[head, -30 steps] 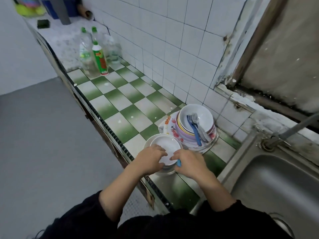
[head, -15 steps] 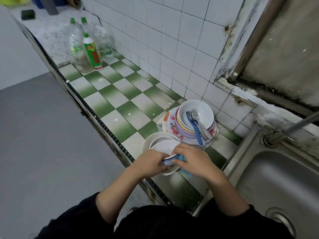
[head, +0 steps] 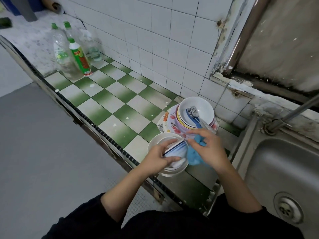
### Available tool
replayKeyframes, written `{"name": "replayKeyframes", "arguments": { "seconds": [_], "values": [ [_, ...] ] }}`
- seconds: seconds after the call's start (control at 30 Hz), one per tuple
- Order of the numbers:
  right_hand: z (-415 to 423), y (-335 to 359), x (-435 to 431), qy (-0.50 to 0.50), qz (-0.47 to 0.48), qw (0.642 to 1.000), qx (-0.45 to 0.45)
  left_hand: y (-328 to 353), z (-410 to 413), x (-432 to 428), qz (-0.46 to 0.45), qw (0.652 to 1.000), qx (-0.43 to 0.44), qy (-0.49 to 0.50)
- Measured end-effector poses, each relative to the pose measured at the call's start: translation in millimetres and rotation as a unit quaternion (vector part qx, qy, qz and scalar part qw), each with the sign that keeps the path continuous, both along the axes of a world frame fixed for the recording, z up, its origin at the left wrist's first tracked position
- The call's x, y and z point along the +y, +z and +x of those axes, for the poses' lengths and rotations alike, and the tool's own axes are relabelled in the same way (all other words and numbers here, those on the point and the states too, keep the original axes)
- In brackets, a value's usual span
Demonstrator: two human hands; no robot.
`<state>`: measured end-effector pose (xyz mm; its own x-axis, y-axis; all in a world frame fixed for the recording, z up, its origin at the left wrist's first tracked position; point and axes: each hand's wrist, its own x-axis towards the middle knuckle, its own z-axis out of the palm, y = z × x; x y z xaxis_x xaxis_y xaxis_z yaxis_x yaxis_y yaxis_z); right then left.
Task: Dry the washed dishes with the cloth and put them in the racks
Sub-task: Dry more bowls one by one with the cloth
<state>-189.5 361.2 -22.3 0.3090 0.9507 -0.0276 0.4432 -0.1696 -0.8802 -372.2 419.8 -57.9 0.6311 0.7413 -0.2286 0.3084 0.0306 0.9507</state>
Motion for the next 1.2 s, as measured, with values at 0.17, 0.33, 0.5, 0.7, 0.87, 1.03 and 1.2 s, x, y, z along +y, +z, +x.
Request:
{"name": "replayKeyframes", "arguments": {
  "seconds": [0.17, 0.33, 0.5, 0.7, 0.87, 1.03, 1.2],
  "values": [
    [-6.9, 7.5, -1.2, -0.261, 0.044, 0.946, 0.189, 13.0, -1.9, 10.7, -0.017, 0.997, -0.049, 0.064],
    [-10.4, 31.1, -4.4, -0.341, 0.067, 0.868, 0.354, 36.1, -1.2, 20.8, -0.013, 0.994, -0.052, 0.1],
    [-36.0, 57.3, -5.5, -0.298, 0.228, 0.86, 0.345, 70.4, 8.3, 21.3, -0.027, 0.987, -0.105, 0.116],
    [-57.1, 67.4, 18.5, -0.1, 0.307, 0.907, -0.27, 106.2, 9.2, 6.6, -0.017, 0.979, -0.181, 0.095],
    [-31.2, 94.4, 42.1, -0.225, 0.167, 0.955, 0.1, 129.8, -3.3, -6.2, -0.014, 0.957, -0.272, 0.101],
    [-67.1, 110.2, 18.1, -0.076, 0.355, 0.932, 0.014, 147.9, -5.5, -2.6, 0.04, 0.947, -0.281, 0.147],
    [-67.0, 117.3, 32.7, -0.102, 0.38, 0.916, -0.07, 156.8, -5.3, -6.5, 0.059, 0.94, -0.296, 0.16]
  ]
}}
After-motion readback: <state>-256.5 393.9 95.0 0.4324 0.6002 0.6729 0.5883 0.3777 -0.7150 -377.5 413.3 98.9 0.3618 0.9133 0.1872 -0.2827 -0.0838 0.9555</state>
